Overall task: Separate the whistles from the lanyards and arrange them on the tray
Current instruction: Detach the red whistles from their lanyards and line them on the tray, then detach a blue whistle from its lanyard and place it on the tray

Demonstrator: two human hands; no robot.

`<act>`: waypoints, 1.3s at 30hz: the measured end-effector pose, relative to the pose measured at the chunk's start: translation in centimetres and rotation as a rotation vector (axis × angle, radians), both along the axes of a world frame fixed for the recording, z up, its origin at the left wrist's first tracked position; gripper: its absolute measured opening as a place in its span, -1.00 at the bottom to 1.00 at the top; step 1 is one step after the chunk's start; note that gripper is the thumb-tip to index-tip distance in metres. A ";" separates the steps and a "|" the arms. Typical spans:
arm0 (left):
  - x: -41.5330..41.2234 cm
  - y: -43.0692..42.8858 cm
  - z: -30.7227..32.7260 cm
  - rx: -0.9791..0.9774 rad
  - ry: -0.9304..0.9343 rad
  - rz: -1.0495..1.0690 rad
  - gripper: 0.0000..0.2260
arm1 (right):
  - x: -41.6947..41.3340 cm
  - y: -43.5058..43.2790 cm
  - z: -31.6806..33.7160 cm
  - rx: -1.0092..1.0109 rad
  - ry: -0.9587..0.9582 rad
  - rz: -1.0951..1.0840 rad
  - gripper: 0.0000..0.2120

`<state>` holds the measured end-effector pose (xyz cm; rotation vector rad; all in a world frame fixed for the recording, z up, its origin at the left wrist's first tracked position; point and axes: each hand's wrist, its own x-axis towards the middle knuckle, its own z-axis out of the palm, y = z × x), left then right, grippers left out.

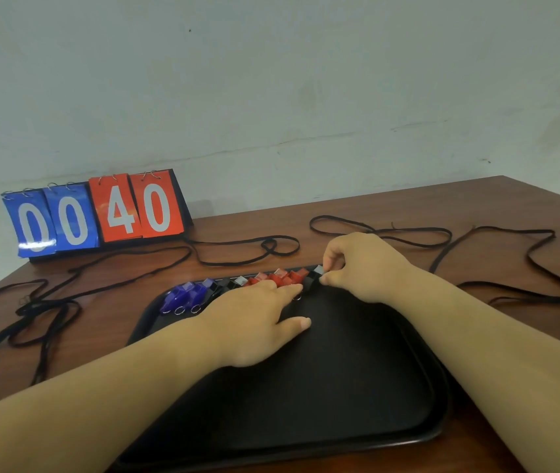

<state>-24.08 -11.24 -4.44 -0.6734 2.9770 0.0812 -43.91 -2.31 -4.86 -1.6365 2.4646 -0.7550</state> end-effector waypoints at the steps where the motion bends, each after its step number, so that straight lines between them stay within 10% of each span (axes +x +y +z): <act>1: 0.0 0.1 -0.1 -0.005 0.005 -0.001 -0.37 | 0.0 -0.1 0.0 0.000 0.000 0.008 -0.88; 21: 0.1 0.6 1.1 0.020 0.033 -0.031 -0.41 | 0.4 1.7 1.4 0.079 -0.065 0.034 -0.85; 39: -13.9 15.4 2.4 0.130 0.235 -0.371 -0.46 | -6.6 27.7 0.2 -0.027 -0.037 -0.493 -0.68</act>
